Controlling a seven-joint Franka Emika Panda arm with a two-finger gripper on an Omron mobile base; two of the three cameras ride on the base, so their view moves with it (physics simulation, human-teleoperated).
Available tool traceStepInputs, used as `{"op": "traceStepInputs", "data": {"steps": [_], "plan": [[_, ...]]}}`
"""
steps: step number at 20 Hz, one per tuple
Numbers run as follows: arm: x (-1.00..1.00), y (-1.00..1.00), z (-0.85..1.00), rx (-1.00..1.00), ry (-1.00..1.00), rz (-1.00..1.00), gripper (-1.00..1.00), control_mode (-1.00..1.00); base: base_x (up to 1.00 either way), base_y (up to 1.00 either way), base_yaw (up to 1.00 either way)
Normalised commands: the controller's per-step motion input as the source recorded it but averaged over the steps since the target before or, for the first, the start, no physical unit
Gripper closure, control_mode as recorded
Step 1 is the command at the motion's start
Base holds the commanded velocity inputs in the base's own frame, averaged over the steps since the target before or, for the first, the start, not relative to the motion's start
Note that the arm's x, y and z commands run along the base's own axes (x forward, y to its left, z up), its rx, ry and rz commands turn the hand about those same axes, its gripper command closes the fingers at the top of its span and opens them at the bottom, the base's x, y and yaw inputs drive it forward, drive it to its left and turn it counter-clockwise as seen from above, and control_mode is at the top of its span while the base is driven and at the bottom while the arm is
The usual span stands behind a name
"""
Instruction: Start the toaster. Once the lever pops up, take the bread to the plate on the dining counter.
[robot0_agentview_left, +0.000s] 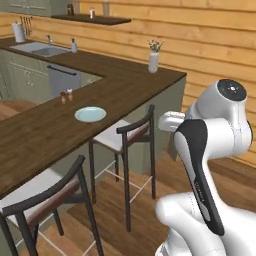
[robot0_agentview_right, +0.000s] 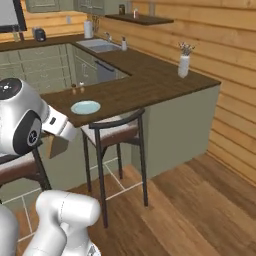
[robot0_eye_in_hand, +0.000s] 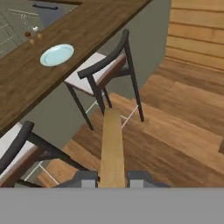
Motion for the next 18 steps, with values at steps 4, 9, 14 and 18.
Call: {"op": "traceStepInputs", "data": {"steps": [4,9,14,18], "plan": [[0.0,0.0,0.0,0.0,0.0,0.0,1.0,1.0,0.68,-0.58,0.57],[0.0,0.0,0.0,0.0,0.0,0.0,1.0,1.0,0.66,-0.55,0.58],[0.0,0.0,0.0,0.0,0.0,0.0,1.0,1.0,0.7,-0.52,0.58],[0.0,0.0,0.0,0.0,0.0,0.0,1.0,1.0,0.89,-0.52,0.53]]}}
